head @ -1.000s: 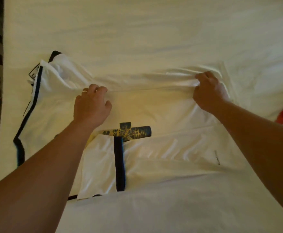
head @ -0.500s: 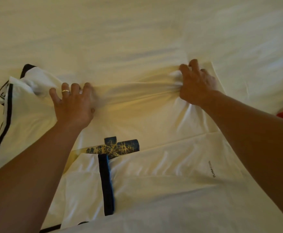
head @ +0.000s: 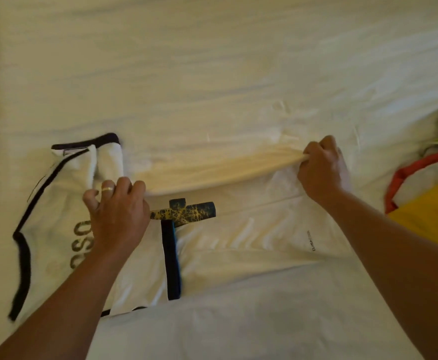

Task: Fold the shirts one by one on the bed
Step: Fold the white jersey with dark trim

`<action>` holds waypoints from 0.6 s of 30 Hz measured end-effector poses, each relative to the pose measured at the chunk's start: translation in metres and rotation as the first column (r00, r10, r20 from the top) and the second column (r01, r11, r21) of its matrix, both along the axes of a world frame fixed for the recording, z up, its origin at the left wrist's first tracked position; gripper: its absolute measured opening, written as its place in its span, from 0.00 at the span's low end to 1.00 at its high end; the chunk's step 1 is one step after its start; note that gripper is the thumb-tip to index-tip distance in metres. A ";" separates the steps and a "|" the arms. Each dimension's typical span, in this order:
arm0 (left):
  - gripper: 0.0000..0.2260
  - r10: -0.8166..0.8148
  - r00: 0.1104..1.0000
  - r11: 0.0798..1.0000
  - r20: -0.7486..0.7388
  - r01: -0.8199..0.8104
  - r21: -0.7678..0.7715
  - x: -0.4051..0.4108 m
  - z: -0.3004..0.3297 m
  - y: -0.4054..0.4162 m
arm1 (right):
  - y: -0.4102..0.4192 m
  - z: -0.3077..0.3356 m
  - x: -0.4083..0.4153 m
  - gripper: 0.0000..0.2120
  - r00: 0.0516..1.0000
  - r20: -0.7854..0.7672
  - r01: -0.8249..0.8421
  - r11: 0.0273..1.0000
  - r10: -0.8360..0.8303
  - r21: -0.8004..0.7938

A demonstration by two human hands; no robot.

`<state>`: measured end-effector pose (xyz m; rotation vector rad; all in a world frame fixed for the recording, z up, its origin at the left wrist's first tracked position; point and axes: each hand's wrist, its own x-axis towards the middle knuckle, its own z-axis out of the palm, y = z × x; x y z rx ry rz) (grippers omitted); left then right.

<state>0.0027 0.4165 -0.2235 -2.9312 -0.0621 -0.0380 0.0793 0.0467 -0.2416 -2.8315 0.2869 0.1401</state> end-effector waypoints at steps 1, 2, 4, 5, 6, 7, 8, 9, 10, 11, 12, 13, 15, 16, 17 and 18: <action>0.04 -0.007 1.000 1.000 0.002 0.007 0.017 -0.011 0.000 -0.001 | -0.002 0.001 -0.010 0.09 1.000 -0.015 -0.002 1.000 0.002 -0.014; 0.03 -0.014 1.000 0.999 0.006 0.014 0.028 -0.022 0.000 -0.003 | -0.005 0.003 -0.021 0.08 0.999 -0.036 -0.002 1.000 0.002 -0.025; 0.03 -0.047 0.999 0.999 0.015 0.047 0.026 -0.040 0.000 -0.005 | -0.012 0.007 -0.039 0.08 0.995 -0.097 -0.015 0.998 0.009 -0.061; 0.03 -0.067 0.998 0.998 0.018 0.066 0.017 -0.046 -0.001 -0.004 | -0.015 0.008 -0.045 0.08 0.993 -0.120 -0.026 0.996 0.016 -0.082; 0.04 -0.085 0.996 0.996 0.021 0.085 0.006 -0.052 -0.001 -0.005 | -0.018 0.008 -0.050 0.08 0.991 -0.131 -0.035 0.995 0.022 -0.097; 0.05 -0.105 0.994 0.994 0.024 0.106 -0.007 -0.057 -0.001 -0.005 | -0.021 0.008 -0.054 0.08 0.990 -0.140 -0.040 0.994 0.025 -0.106; 0.06 -0.137 0.990 0.990 0.026 0.137 -0.021 -0.060 -0.002 -0.004 | -0.024 0.007 -0.056 0.08 0.988 -0.152 -0.044 0.993 0.026 -0.113; 0.06 -0.177 0.984 0.983 0.026 0.178 -0.034 -0.063 -0.004 -0.004 | -0.027 0.007 -0.058 0.08 0.985 -0.168 -0.049 0.991 0.028 -0.121; 0.07 -0.214 0.977 0.976 0.018 0.214 -0.049 -0.067 -0.006 -0.004 | -0.029 0.006 -0.061 0.08 0.982 -0.185 -0.052 0.990 0.027 -0.132; 0.08 -0.237 0.971 0.969 0.000 0.237 -0.070 -0.069 -0.009 -0.002 | -0.031 0.005 -0.062 0.08 0.980 -0.196 -0.048 0.989 0.019 -0.142; 0.08 -0.247 0.969 0.966 -0.021 0.244 -0.089 -0.071 -0.012 -0.001 | -0.033 0.004 -0.063 0.08 0.980 -0.200 -0.036 0.988 0.004 -0.153; 0.09 -0.245 0.969 0.966 -0.044 0.240 -0.098 -0.073 -0.015 -0.001 | -0.035 0.004 -0.064 0.09 0.980 -0.201 -0.020 0.987 -0.013 -0.161; 0.10 -0.226 0.969 0.971 -0.100 0.217 -0.096 -0.077 -0.020 0.000 | -0.038 0.003 -0.068 0.11 0.977 -0.212 -0.006 0.986 -0.030 -0.168; 0.12 -0.220 0.967 0.974 -0.132 0.209 -0.088 -0.079 -0.020 -0.002 | -0.039 0.002 -0.070 0.11 0.974 -0.227 -0.012 0.985 -0.027 -0.172; 0.12 -0.215 0.964 0.976 -0.158 0.205 -0.078 -0.080 -0.019 -0.004 | -0.040 0.002 -0.072 0.12 0.969 -0.246 -0.029 0.982 -0.017 -0.184; 0.12 -0.213 0.962 0.977 -0.172 0.204 -0.069 -0.081 -0.017 -0.007 | -0.042 0.003 -0.073 0.13 0.962 -0.272 -0.053 0.977 -0.006 -0.207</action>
